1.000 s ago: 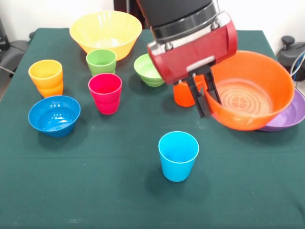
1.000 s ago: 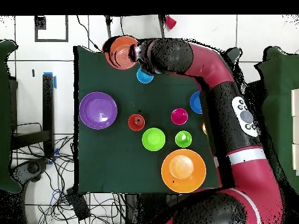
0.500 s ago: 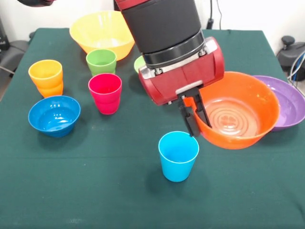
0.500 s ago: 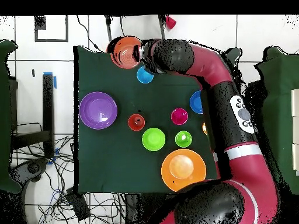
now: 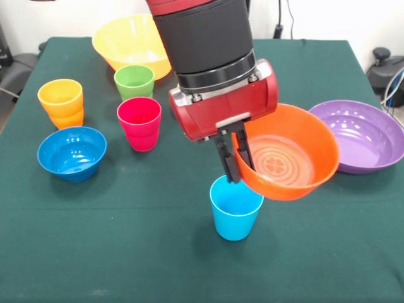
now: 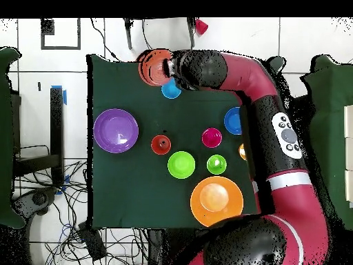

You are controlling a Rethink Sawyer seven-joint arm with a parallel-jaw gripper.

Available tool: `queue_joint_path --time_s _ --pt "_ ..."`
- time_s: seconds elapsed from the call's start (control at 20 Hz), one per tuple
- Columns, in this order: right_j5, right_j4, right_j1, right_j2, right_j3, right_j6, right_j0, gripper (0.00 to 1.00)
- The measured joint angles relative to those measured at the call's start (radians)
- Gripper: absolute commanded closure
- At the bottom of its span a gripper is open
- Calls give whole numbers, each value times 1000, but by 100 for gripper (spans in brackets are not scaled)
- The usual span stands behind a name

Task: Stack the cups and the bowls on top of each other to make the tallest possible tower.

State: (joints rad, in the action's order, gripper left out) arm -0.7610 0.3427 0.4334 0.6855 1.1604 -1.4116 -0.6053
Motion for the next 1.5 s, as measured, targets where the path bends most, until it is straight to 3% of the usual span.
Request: queue_joint_path --time_s 0.65,1.5 --pt "-133 33 30 -21 -57 0 14 100" --pt "-140 35 37 -21 -59 0 14 100"
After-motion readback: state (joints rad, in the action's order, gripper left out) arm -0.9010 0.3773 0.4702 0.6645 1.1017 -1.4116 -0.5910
